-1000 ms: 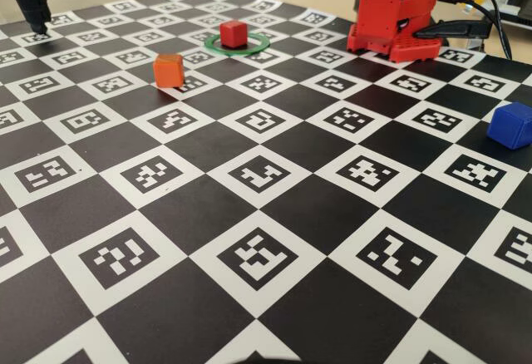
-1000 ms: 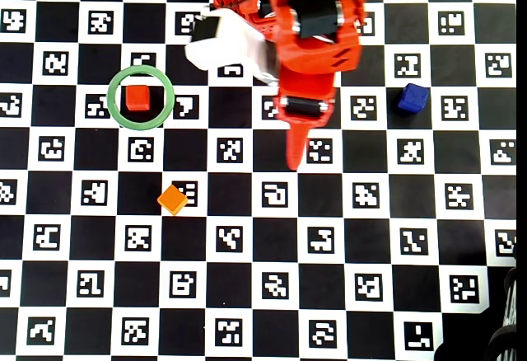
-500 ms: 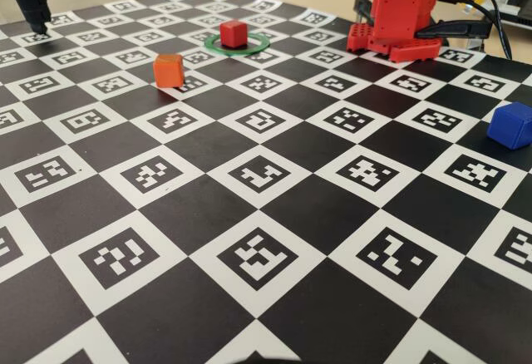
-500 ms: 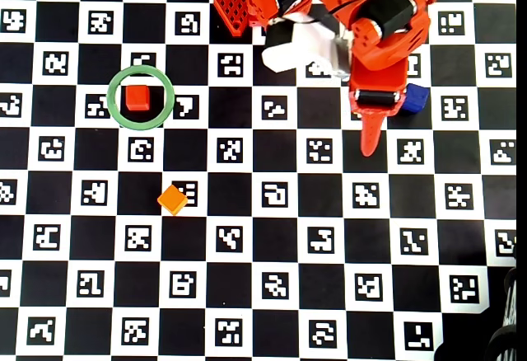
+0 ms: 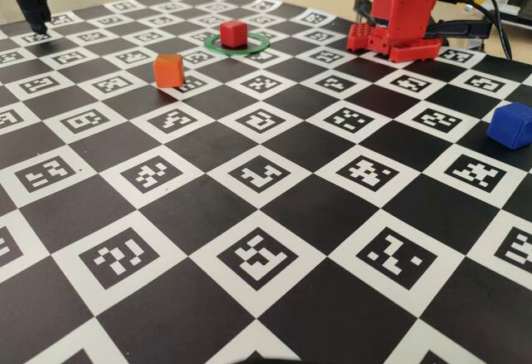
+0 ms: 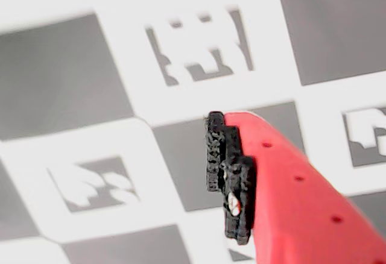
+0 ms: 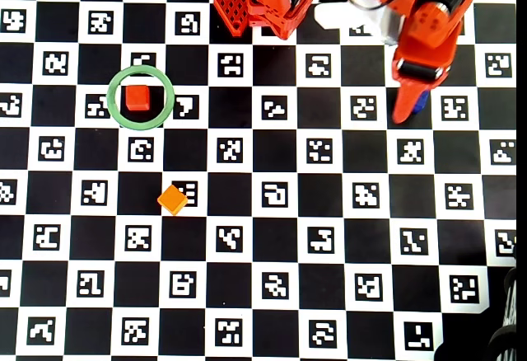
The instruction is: Grab the red cube then put it in the green circle then put the blue cube on top and finally the orange cube on top
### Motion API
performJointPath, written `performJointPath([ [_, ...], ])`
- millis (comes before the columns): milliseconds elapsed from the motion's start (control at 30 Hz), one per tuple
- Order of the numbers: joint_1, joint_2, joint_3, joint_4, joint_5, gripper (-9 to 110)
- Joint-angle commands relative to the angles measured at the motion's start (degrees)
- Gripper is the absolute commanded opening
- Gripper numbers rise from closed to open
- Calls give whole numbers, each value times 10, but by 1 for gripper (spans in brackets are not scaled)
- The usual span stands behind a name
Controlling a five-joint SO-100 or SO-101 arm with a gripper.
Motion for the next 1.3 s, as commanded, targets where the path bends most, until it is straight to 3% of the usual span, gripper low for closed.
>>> performJointPath([
  [0, -42, -2, -8, -35, 5, 40],
  [1267, -2, -68, 179, -284, -4, 40],
])
